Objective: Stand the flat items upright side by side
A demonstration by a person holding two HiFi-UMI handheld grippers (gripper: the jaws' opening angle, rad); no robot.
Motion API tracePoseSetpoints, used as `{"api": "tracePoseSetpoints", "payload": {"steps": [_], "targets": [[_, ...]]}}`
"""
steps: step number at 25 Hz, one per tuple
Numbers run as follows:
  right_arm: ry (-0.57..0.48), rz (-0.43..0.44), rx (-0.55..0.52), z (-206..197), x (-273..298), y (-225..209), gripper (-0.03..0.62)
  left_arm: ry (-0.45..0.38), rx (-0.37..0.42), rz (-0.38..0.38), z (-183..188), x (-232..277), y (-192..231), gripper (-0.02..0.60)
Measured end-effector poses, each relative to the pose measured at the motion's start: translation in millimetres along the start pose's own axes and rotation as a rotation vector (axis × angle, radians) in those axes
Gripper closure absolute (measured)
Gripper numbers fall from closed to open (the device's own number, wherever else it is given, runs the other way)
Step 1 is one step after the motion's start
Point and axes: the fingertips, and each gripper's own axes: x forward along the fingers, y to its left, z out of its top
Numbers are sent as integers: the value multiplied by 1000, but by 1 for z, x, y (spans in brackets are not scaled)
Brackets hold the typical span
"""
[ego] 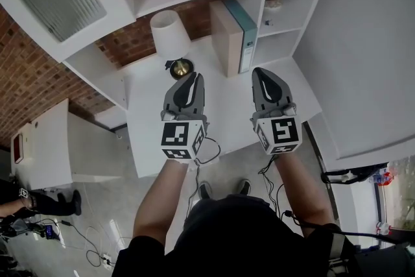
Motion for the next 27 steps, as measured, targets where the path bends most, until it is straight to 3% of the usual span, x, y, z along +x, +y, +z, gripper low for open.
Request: {"api": "tracePoseSetpoints", "payload": {"steps": [27], "targets": [[20, -64, -11, 4, 6, 22, 594, 2, -1, -70, -1, -6, 21, 546]]}}
